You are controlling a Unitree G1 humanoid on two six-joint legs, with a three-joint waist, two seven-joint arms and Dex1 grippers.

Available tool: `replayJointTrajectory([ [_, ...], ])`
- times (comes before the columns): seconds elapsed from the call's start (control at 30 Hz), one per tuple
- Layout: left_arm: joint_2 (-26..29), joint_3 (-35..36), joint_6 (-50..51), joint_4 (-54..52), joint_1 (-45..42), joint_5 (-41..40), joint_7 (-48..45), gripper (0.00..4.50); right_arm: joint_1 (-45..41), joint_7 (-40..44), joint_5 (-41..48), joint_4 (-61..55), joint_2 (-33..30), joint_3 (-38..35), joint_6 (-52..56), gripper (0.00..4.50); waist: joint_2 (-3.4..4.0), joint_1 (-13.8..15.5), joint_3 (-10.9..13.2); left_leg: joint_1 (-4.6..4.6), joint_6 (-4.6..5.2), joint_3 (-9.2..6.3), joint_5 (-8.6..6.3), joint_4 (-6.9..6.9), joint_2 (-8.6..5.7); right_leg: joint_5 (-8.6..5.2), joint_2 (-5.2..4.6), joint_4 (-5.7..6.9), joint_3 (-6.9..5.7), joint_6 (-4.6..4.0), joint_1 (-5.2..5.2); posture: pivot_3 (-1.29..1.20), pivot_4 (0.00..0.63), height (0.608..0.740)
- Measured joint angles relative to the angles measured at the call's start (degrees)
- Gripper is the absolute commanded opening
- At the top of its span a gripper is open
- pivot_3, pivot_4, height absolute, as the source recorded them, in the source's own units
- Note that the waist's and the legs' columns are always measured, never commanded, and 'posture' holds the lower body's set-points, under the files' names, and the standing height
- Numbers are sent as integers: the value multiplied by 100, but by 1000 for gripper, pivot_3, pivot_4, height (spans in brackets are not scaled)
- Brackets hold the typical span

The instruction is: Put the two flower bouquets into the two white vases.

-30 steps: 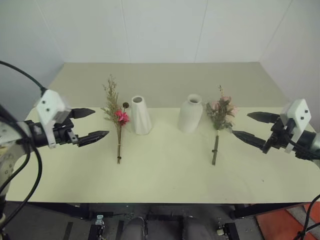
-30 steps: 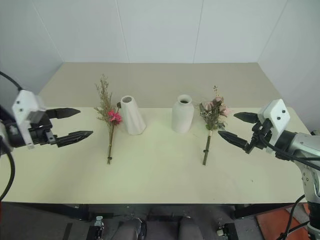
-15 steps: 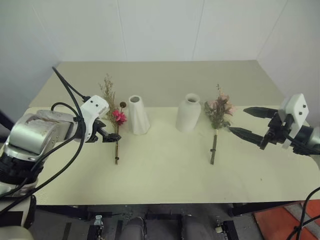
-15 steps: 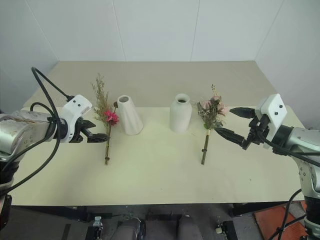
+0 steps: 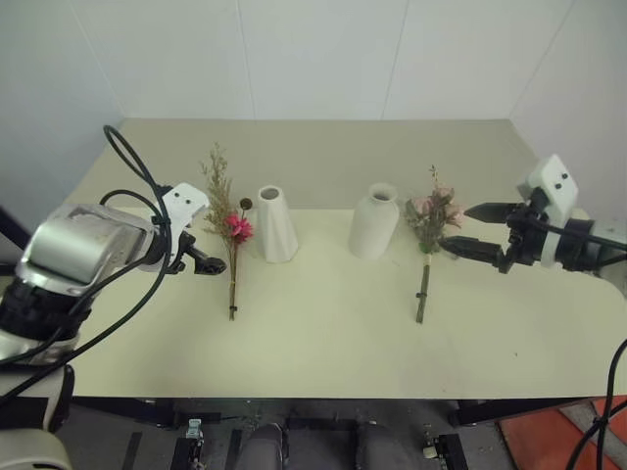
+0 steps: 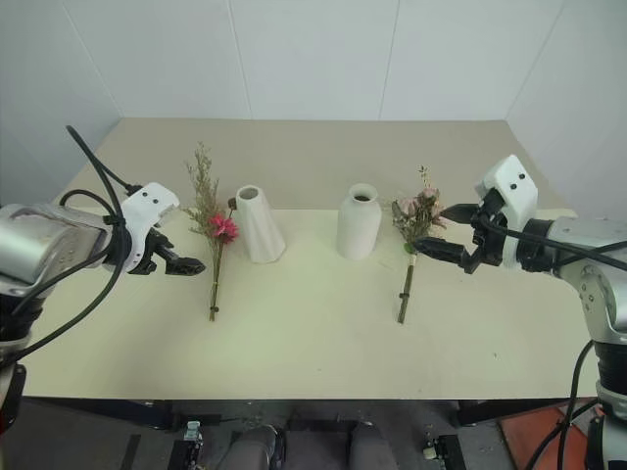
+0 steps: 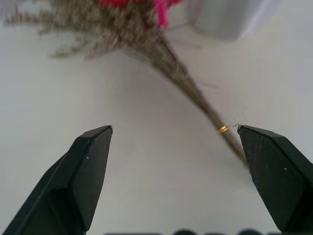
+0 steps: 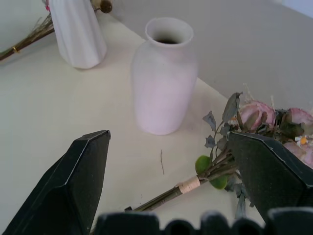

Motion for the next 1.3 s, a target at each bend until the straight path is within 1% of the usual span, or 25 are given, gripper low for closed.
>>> replayJointTrajectory([
  [0.13, -855, -230, -87, 1406, -219, 439, 410, 4468, -137, 278, 38, 147, 55, 4, -264, 4500, -4, -8, 2, -6, -1, -2, 0, 3, 0, 4, 0, -2, -1, 4, -3, 0, 150, 740],
  [0.23, -1179, -234, -280, 2055, -573, 651, 500, 4468, -202, 507, 29, 295, 75, 31, -442, 4500, -5, -10, 2, -9, -1, -2, 1, 5, -2, 5, -3, 3, -1, 4, -8, 0, 150, 740],
  [0.37, -1456, -242, -540, 2604, -789, 917, 547, 3727, -350, 692, 18, 391, 73, 38, -554, 4500, -4, -16, 2, -3, -2, 0, 1, 5, -5, 6, -5, 8, 1, 5, -5, 0, 150, 740],
  [0.4, -1505, -238, -586, 2683, -814, 963, 542, 3333, -369, 717, 11, 405, 73, 39, -588, 4500, -4, -15, 2, 2, -3, 0, 2, 5, -5, 6, -6, 9, 2, 5, -1, 0, 150, 740],
  [0.5, -1521, -239, -653, 2705, -816, 1010, 530, 2471, -369, 802, -7, 408, 71, 38, -636, 4500, -4, -26, 2, 5, -7, 0, 4, 5, -4, 6, -5, 23, 3, 6, -2, 0, 150, 740],
  [0.53, -1516, -239, -632, 2658, -798, 1038, 535, 2098, -368, 816, -9, 406, 68, 35, -636, 4500, -4, -35, 2, 7, -8, 1, 4, 5, -4, 6, -5, 29, 5, 6, -4, 0, 150, 740],
  [0.57, -1499, -239, -586, 2579, -774, 1048, 544, 1849, -367, 822, -10, 406, 61, 32, -636, 4500, -4, -41, 2, 7, -8, 1, 5, 5, -4, 6, -5, 32, 6, 6, -6, 0, 150, 740],
  [0.67, -1130, -238, -235, 1916, -558, 1044, 548, 1849, -354, 859, -9, 394, 15, 9, -636, 4500, -7, -84, 4, -13, -8, 5, 5, 5, -3, 6, -3, 54, 20, 6, -44, 0, 150, 740],
  [0.7, -869, -208, -42, 1534, -445, 1015, 520, 1849, -339, 865, -8, 386, -3, -18, -636, 4500, -7, -99, 3, -44, -18, 9, 10, 7, -3, 7, -2, 74, 32, 4, -90, 0, 150, 740],
  [0.77, -594, -114, 206, 1102, -329, 946, 497, 1849, -304, 867, -19, 388, -10, -23, -635, 4500, -7, -104, 4, -64, -31, 10, 18, 8, -4, 8, -2, 83, 34, 2, -113, 0, 150, 740],
  [0.9, -53, 475, 841, -19, -70, 466, 414, 1849, -267, 907, -20, 383, -32, -34, -635, 4500, -7, -80, 4, -66, -31, 10, 18, 17, -6, 8, -5, 82, 33, 2, -108, 0, 150, 740],
  [0.93, 36, 604, 881, -218, -18, 351, 447, 1849, -263, 918, -20, 386, -37, -35, -635, 4500, -7, -71, 4, -62, -31, 10, 18, 17, -6, 8, -5, 81, 33, 2, -104, 0, 150, 740],
  [1.0, 30, 805, 905, -515, 107, 159, 693, 1849, -259, 933, -22, 404, -44, -34, -635, 4500, -7, -45, 4, -51, -31, 11, 18, 17, -5, 8, -5, 80, 33, 3, -94, 0, 150, 740],
  [1.1, -89, 885, 925, -894, 375, -303, 1177, 2417, -259, 964, -22, 447, -43, -33, -636, 4500, -8, -14, 4, -55, -31, 10, 18, 18, -4, 8, -6, 80, 32, 3, -94, 0, 150, 740],
  [1.2, -262, 885, 924, -1177, 355, -1024, 1675, 3287, -220, 1011, -22, 524, -39, -38, -652, 4500, -12, -8, 7, -67, -31, 8, 18, 27, -5, 9, -8, 78, 31, 2, -101, 0, 150, 740],
  [1.27, -386, 893, 925, -1024, 275, -1439, 2088, 3910, -104, 995, -26, 520, -10, -47, -676, 4500, -13, -11, 7, -67, -31, 8, 18, 27, -6, 9, -8, 79, 32, 2, -101, 0, 150, 740],
  [1.3, -508, 916, 925, -770, 177, -1745, 2383, 4226, -40, 955, -28, 512, 54, -49, -677, 4500, -13, -10, 7, -64, -31, 8, 18, 29, -6, 10, -9, 82, 32, 1, -99, 0, 150, 740],
])
